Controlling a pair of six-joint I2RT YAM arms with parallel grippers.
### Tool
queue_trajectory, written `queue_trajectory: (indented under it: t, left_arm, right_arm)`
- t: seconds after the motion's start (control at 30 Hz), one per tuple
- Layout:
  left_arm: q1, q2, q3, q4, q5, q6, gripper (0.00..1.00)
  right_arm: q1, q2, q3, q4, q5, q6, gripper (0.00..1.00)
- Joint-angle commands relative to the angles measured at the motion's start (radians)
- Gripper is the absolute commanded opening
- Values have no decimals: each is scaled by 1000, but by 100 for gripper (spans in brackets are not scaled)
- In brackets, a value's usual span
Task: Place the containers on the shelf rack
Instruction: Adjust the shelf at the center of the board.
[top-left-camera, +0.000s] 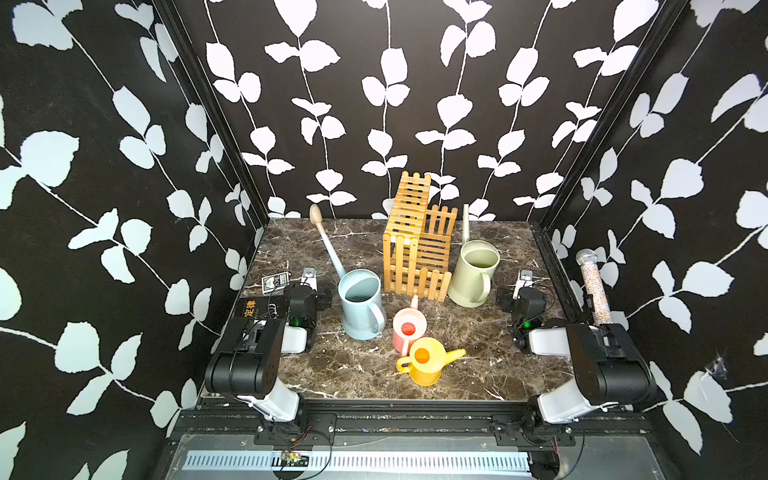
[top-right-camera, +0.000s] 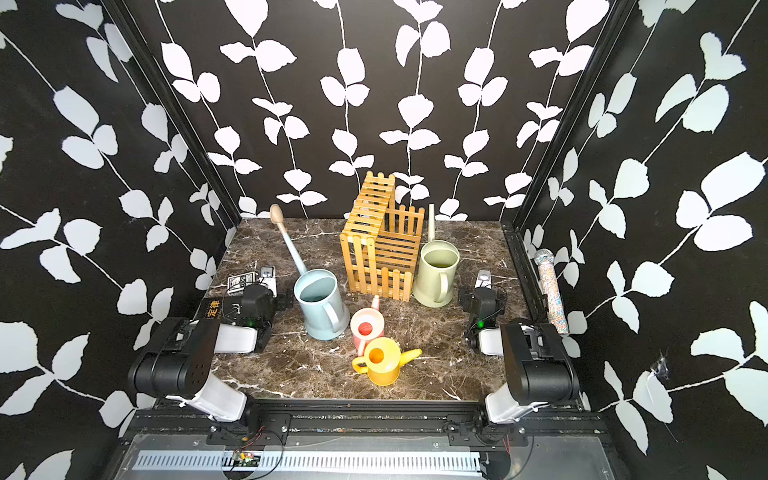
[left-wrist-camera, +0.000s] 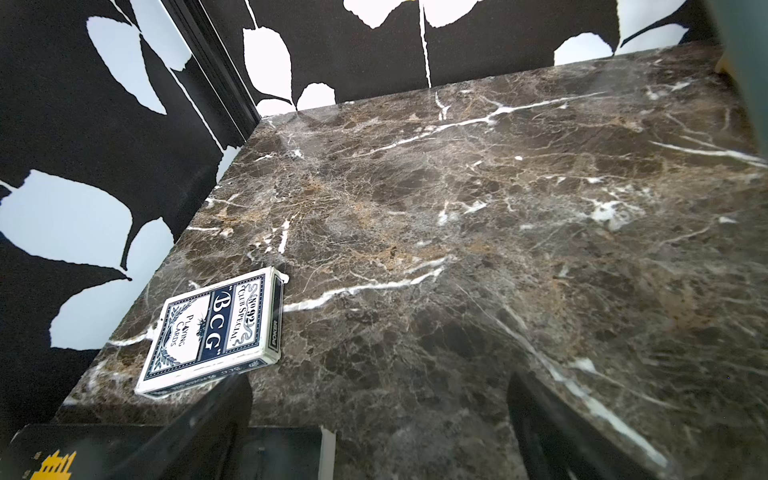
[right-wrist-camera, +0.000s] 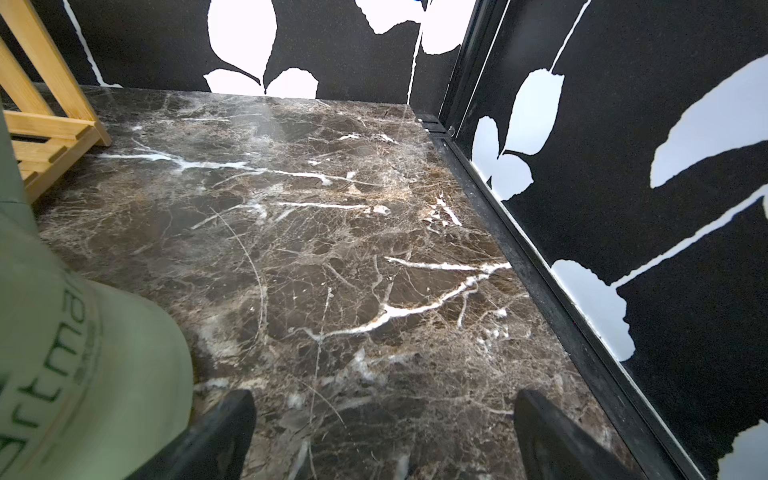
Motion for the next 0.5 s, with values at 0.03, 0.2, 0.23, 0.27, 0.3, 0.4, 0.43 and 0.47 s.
queue_trajectory:
  t: [0.03,0.2,0.23,0.27,0.3,0.4,0.43,0.47]
  left_arm:
    - [4,-17,6,2,-1,-7,99]
    - [5,-16,5,7,-1,-7,99]
    - [4,-14,4,13,-1,-7,99]
    - [4,-12,3,17,-1,-7,99]
    - [5,-11,3,19,-2,-7,99]
    - [4,-12,4,17,-1,-7,99]
    - [4,-11,3,19,-2,-5,99]
    - [4,-11,3,20,-2,-5,99]
  right_arm:
    - [3,-18,-5,26,1,-4,99]
    - [3,-18,-6,27,1,-4,99]
    - [3,-18,-5,26,1,-4,99]
    - [3,-18,-5,26,1,-4,99]
    - [3,-18,-5,27,1,-5,99]
    - [3,-18,-4,25,1,-5,99]
    - [3,-18,-4,24,1,-5,99]
    - [3,-17,-4,24,1,-5,99]
